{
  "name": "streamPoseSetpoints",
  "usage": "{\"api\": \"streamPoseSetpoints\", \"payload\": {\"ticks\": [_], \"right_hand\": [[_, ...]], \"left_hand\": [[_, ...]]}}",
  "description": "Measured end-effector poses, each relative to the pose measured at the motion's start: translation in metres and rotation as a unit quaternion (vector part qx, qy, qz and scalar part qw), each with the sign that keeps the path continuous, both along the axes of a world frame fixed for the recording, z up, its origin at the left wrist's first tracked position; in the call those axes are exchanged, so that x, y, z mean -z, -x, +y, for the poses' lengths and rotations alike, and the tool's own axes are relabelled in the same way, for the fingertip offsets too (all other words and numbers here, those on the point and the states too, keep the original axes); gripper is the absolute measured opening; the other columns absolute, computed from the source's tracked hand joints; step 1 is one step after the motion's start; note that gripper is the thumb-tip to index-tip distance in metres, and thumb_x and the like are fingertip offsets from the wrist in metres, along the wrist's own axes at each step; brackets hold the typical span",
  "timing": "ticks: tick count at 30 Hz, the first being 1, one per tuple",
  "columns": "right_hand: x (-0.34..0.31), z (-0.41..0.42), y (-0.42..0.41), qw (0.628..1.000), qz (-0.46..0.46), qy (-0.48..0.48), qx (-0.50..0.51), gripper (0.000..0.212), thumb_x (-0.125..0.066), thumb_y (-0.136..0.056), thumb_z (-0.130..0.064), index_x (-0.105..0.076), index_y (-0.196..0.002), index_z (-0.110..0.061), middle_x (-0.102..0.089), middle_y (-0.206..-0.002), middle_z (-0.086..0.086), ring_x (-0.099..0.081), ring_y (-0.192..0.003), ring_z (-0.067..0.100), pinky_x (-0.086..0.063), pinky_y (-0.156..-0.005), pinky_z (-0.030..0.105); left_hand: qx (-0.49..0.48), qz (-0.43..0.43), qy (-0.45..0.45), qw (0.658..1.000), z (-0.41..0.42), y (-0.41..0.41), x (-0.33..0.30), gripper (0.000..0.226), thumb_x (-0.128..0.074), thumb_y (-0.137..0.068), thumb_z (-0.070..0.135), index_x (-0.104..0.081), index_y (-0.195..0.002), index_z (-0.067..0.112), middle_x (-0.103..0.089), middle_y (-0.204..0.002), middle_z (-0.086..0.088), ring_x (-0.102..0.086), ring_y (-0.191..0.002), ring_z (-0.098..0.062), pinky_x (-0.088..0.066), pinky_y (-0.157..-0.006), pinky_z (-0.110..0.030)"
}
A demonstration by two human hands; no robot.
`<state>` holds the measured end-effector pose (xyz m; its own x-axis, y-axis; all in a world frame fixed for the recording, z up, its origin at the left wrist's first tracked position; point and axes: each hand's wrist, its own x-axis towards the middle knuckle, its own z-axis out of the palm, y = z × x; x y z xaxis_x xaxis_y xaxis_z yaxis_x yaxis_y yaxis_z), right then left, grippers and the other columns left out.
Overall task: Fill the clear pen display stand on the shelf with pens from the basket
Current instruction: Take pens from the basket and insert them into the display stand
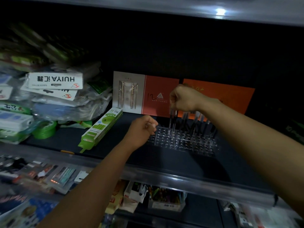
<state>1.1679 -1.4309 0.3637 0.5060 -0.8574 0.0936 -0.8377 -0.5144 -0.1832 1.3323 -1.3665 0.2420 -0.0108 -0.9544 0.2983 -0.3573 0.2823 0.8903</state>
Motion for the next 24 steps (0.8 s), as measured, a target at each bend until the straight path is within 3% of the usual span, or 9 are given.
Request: {"api": "streamPoseSetpoints", "payload": {"ticks": [7, 16, 19, 24], "right_hand": [[0.0011, -0.0009, 0.0008, 1.0, 0.004, 0.024, -0.001, 0.011, -0.067, -0.087, -0.015, -0.067, -0.084, -0.004, -0.066, -0.084, 0.008, -0.06, -0.077, 0.02, -0.043, -0.063, 0.027], [0.0006, -0.0002, 0.004, 1.0, 0.001, 0.009, -0.005, 0.017, -0.066, -0.089, -0.015, -0.06, -0.072, -0.015, -0.064, -0.081, 0.005, -0.06, -0.076, 0.02, -0.045, -0.063, 0.028], [-0.0014, 0.0018, 0.0042, 1.0, 0.005, 0.007, -0.002, 0.011, -0.066, -0.089, -0.015, -0.064, -0.078, -0.011, -0.066, -0.083, 0.006, -0.061, -0.077, 0.019, -0.051, -0.068, 0.033], [-0.0038, 0.0031, 0.0063, 1.0, 0.014, -0.007, 0.004, 0.018, -0.065, -0.088, -0.014, -0.059, -0.071, -0.015, -0.061, -0.074, 0.001, -0.057, -0.069, 0.016, -0.046, -0.058, 0.028]], "left_hand": [[0.003, 0.003, 0.006, 1.0, -0.0002, -0.0009, -0.0008, 0.011, -0.051, -0.093, 0.002, -0.061, -0.092, 0.007, -0.061, -0.076, -0.001, -0.056, -0.065, -0.009, -0.046, -0.06, -0.009], [0.006, 0.004, -0.004, 1.0, 0.0009, 0.0012, -0.0037, 0.012, -0.051, -0.093, 0.004, -0.062, -0.091, 0.01, -0.062, -0.077, 0.0, -0.057, -0.066, -0.008, -0.047, -0.066, -0.017], [0.011, 0.004, -0.004, 1.0, 0.0009, 0.0024, -0.005, 0.013, -0.052, -0.093, 0.005, -0.061, -0.09, 0.013, -0.062, -0.077, 0.001, -0.057, -0.066, -0.008, -0.046, -0.065, -0.016], [0.012, 0.002, -0.006, 1.0, 0.0009, 0.0022, -0.0041, 0.013, -0.052, -0.093, 0.005, -0.061, -0.089, 0.014, -0.062, -0.076, 0.001, -0.058, -0.065, -0.008, -0.046, -0.065, -0.018]]}}
